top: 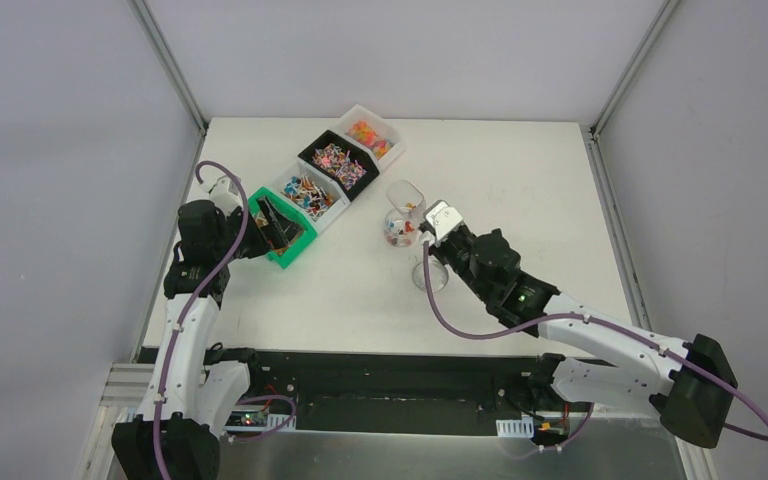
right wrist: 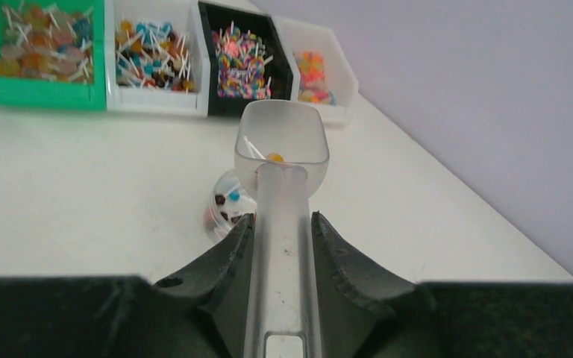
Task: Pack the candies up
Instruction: Place the fake candies in the packing bottle.
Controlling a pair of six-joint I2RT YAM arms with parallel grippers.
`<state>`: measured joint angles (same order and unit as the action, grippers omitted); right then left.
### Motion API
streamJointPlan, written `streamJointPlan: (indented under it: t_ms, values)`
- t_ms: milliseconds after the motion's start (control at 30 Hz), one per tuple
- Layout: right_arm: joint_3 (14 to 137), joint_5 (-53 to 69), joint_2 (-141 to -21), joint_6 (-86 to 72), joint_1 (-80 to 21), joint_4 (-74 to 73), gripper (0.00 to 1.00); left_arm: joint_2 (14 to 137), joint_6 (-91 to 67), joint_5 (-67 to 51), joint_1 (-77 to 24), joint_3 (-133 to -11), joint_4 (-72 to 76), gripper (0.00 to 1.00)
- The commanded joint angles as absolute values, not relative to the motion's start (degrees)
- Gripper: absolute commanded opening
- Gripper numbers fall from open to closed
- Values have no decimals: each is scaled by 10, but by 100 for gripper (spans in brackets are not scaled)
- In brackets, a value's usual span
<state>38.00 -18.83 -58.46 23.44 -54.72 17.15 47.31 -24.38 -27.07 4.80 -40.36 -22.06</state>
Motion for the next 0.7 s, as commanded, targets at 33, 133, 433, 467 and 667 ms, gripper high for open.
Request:
streamJointPlan:
  t_ms: [33,133,433,467,667]
  values:
    - [445,-216,-579,242,-546,8,0,461,-233,-264,43,-402,-210,98]
    - [453,-227,-584,239,-546,-37,0,461,-233,-264,43,-401,-210,98]
    - [464,-225,-589,237,-546,-81,0,460,-233,-265,42,-400,-210,98]
    - [467,-223,-592,237,-546,-85,0,461,-233,-266,42,-400,-210,98]
    - [480,-219,-614,236,-546,-96,0,462,-233,-266,42,-400,-210,98]
